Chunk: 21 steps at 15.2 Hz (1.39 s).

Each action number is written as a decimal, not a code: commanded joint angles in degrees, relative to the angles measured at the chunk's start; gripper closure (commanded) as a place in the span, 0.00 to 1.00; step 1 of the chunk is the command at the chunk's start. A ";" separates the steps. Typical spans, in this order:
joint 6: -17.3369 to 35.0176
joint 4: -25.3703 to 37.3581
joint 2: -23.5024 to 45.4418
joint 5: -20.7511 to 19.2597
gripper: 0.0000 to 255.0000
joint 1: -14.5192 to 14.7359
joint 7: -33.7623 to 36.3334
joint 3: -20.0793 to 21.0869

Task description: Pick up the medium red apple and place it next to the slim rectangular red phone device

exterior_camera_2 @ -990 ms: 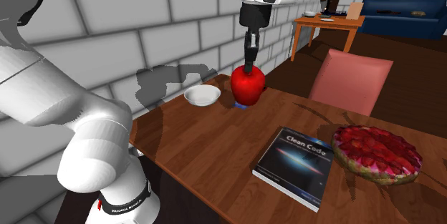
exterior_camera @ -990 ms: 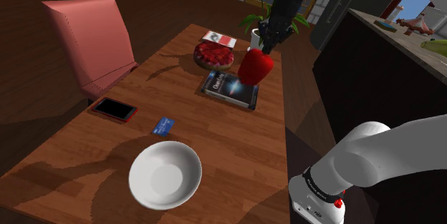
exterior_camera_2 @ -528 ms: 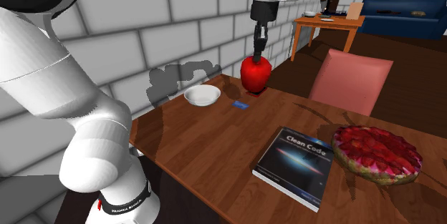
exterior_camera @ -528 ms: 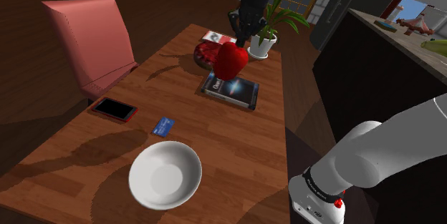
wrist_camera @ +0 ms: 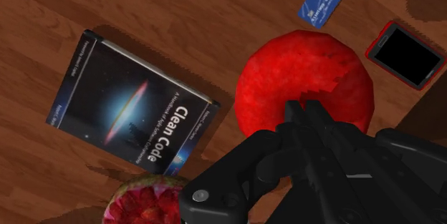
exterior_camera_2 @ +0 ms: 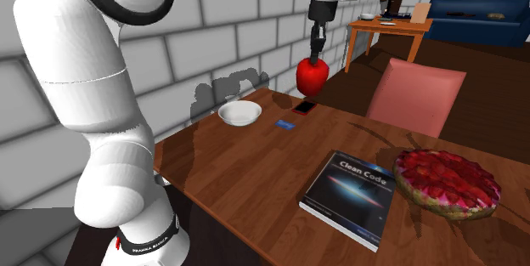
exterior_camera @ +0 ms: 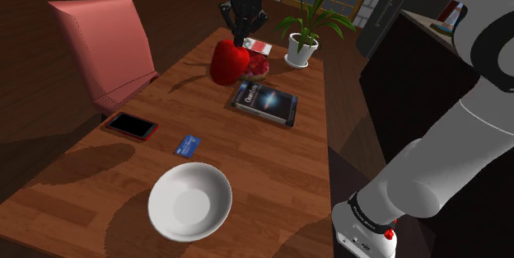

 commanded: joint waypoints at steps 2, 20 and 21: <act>-2.08 9.09 7.12 -2.16 1.00 1.85 3.18 1.36; 1.93 18.19 20.59 -6.47 1.00 6.46 7.85 2.39; 2.80 17.13 20.40 -6.41 1.00 6.36 7.81 2.38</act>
